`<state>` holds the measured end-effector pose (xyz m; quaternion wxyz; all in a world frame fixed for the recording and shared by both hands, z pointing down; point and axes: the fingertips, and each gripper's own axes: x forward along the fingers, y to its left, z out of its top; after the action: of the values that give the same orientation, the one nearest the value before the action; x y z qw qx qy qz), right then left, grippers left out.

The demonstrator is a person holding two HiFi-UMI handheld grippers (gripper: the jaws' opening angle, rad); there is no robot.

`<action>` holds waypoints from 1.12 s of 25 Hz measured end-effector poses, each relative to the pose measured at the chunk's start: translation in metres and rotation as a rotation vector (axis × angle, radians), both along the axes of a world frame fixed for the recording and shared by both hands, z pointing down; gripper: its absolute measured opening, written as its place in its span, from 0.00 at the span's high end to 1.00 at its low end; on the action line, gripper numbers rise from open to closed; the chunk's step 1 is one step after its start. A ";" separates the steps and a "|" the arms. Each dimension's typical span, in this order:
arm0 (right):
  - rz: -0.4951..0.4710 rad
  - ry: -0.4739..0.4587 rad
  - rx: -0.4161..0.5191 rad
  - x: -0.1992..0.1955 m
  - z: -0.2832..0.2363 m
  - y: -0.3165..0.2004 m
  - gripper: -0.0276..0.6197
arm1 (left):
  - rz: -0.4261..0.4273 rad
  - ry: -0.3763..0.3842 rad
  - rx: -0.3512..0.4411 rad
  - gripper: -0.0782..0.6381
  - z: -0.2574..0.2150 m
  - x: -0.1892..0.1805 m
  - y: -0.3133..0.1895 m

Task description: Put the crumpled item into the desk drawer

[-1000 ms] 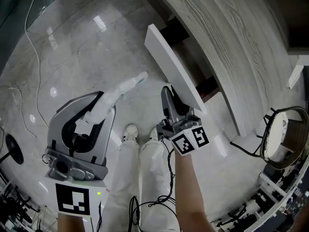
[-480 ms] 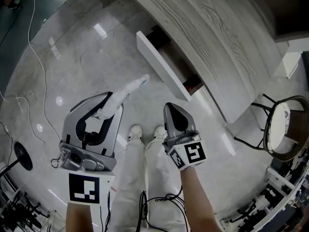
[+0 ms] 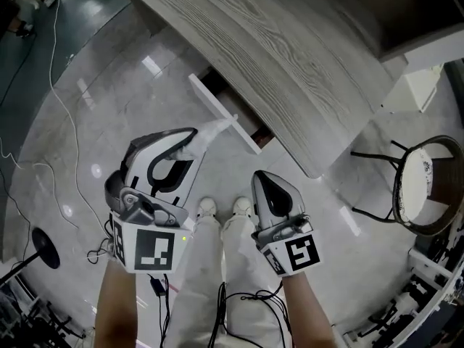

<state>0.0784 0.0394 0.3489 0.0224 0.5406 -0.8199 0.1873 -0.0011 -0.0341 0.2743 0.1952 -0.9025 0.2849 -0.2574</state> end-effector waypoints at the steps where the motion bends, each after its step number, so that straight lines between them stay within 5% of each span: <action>1: 0.006 -0.005 0.011 0.003 -0.008 0.001 0.94 | 0.032 -0.039 0.025 0.81 0.001 0.005 -0.001; 13: 0.073 -0.046 0.040 0.036 -0.050 0.013 0.94 | 0.414 -0.537 0.352 0.81 0.029 0.052 -0.012; 22: 0.102 -0.053 0.029 0.054 -0.052 0.018 0.94 | 0.595 -0.667 0.369 0.81 0.061 0.073 -0.016; 28: 0.105 -0.051 0.025 0.059 -0.051 0.017 0.94 | 0.567 -0.667 0.288 0.71 0.068 0.072 -0.023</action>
<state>0.1378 0.0563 0.2978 -0.0151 0.5783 -0.7928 0.1919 0.0711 -0.0567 0.3424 0.4624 -0.7763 -0.0189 -0.4280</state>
